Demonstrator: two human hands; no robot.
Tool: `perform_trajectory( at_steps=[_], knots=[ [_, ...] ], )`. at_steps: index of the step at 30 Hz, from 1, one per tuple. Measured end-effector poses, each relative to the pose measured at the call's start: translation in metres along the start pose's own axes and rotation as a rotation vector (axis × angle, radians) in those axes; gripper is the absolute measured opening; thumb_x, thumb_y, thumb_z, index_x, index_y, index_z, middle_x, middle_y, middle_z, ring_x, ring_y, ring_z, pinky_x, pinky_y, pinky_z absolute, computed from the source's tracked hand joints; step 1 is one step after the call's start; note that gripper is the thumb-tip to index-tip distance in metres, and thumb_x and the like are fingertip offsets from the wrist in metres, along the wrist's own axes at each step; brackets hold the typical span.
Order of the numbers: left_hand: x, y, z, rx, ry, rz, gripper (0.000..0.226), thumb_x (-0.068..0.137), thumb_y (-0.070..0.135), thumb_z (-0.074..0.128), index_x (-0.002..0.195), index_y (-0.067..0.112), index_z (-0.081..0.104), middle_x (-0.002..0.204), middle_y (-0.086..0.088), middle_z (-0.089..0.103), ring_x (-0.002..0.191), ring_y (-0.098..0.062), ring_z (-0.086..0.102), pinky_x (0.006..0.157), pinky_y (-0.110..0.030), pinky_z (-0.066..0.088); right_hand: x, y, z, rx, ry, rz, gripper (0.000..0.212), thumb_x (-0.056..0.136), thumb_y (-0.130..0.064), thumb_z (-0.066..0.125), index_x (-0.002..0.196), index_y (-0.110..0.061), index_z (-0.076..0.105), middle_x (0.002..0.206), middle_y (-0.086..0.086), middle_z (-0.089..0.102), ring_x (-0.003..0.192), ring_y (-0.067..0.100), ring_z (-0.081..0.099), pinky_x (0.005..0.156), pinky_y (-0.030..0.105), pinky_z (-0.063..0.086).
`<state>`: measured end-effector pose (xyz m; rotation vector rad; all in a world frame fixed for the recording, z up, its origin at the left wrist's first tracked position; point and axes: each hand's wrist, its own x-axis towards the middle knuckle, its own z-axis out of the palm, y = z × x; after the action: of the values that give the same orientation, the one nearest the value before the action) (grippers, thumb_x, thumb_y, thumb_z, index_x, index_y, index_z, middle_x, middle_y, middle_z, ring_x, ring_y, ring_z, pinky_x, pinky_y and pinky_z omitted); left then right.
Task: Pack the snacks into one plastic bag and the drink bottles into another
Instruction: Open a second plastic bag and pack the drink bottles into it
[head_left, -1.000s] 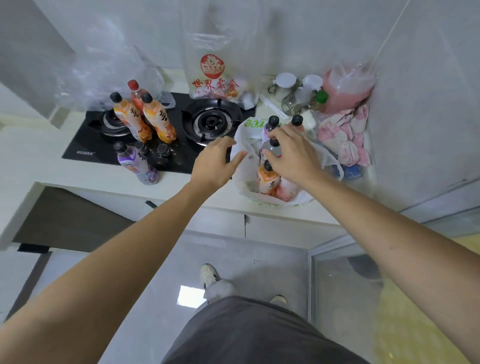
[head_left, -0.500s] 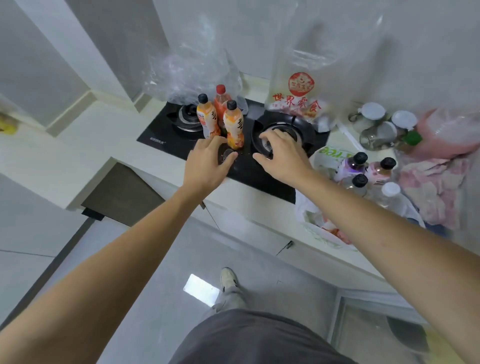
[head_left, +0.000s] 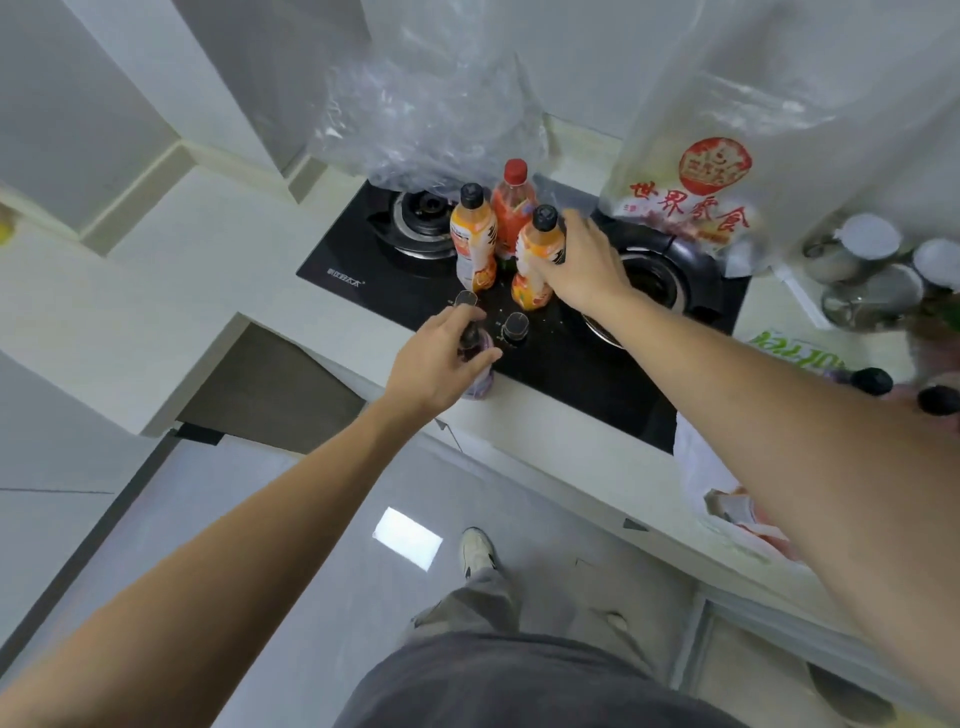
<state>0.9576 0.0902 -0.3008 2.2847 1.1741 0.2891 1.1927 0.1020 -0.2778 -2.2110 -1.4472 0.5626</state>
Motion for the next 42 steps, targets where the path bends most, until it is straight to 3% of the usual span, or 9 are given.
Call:
perform_trajectory(
  at_steps=[9, 14, 19, 25, 28, 32, 37, 42],
  knots=[
    [0.004, -0.014, 0.006, -0.220, -0.064, -0.083, 0.042, 0.097, 0.055, 0.058, 0.127, 0.027, 0.054, 0.119, 0.006, 0.062, 0.105, -0.011, 0.059, 0.092, -0.033, 0.056, 0.028, 0.003, 0.023, 0.095, 0.048, 0.018, 0.048, 0.093, -0.049, 0.064, 0.129, -0.018, 0.058, 0.130, 0.005, 0.063, 0.122, 0.027, 0.061, 0.098, 0.042, 0.050],
    [-0.001, -0.011, 0.008, -0.223, -0.019, -0.122, 0.046, 0.096, 0.057, 0.059, 0.130, 0.026, 0.054, 0.120, 0.007, 0.063, 0.107, -0.012, 0.060, 0.090, -0.028, 0.056, 0.022, 0.001, 0.024, 0.085, 0.094, -0.060, 0.039, 0.100, -0.047, 0.056, 0.123, -0.016, 0.058, 0.124, 0.005, 0.067, 0.119, 0.029, 0.062, 0.100, 0.047, 0.050],
    [-0.006, 0.010, 0.006, -0.164, 0.033, -0.087, 0.041, 0.094, 0.057, 0.061, 0.117, 0.023, 0.059, 0.106, 0.006, 0.066, 0.096, -0.013, 0.062, 0.081, -0.030, 0.057, -0.005, 0.011, 0.005, 0.086, 0.082, -0.108, 0.036, 0.101, -0.043, 0.058, 0.121, -0.013, 0.056, 0.119, 0.007, 0.068, 0.113, 0.030, 0.065, 0.096, 0.050, 0.053],
    [-0.001, 0.062, -0.003, -0.142, 0.128, -0.009, 0.043, 0.092, 0.064, 0.059, 0.106, 0.024, 0.064, 0.096, 0.009, 0.068, 0.086, -0.010, 0.064, 0.073, -0.038, 0.057, -0.039, 0.035, -0.041, 0.072, 0.106, -0.152, 0.034, 0.100, -0.045, 0.058, 0.111, -0.013, 0.056, 0.106, 0.003, 0.067, 0.102, 0.025, 0.065, 0.083, 0.038, 0.050],
    [-0.003, 0.105, 0.003, -0.136, 0.173, 0.042, 0.045, 0.091, 0.064, 0.058, 0.102, 0.021, 0.065, 0.093, 0.007, 0.069, 0.084, -0.013, 0.065, 0.074, -0.044, 0.056, -0.067, 0.055, -0.076, 0.082, 0.118, -0.167, 0.035, 0.098, -0.048, 0.057, 0.113, -0.017, 0.057, 0.105, -0.002, 0.065, 0.100, 0.019, 0.062, 0.088, 0.042, 0.052],
    [-0.009, 0.164, 0.017, -0.144, 0.203, 0.126, 0.042, 0.093, 0.061, 0.059, 0.096, 0.019, 0.064, 0.088, 0.006, 0.069, 0.079, -0.012, 0.064, 0.071, -0.042, 0.055, -0.109, 0.092, -0.122, 0.091, 0.138, -0.158, 0.037, 0.096, -0.051, 0.058, 0.114, -0.019, 0.059, 0.105, 0.000, 0.068, 0.098, 0.021, 0.064, 0.089, 0.045, 0.054],
    [-0.017, 0.228, 0.042, -0.150, 0.245, 0.176, 0.042, 0.092, 0.062, 0.059, 0.096, 0.021, 0.065, 0.089, 0.009, 0.070, 0.080, -0.011, 0.066, 0.070, -0.035, 0.055, -0.158, 0.135, -0.166, 0.073, 0.170, -0.156, 0.036, 0.099, -0.045, 0.060, 0.125, -0.020, 0.059, 0.101, -0.009, 0.063, 0.092, 0.016, 0.061, 0.075, 0.029, 0.039],
    [-0.027, 0.274, 0.066, -0.133, 0.258, 0.203, 0.050, 0.090, 0.069, 0.056, 0.098, 0.020, 0.066, 0.091, 0.008, 0.072, 0.082, -0.012, 0.068, 0.071, -0.040, 0.058, -0.188, 0.168, -0.188, 0.078, 0.166, -0.132, 0.033, 0.097, -0.047, 0.061, 0.117, -0.021, 0.062, 0.106, -0.001, 0.070, 0.098, 0.022, 0.065, 0.082, 0.038, 0.051]
  ],
)
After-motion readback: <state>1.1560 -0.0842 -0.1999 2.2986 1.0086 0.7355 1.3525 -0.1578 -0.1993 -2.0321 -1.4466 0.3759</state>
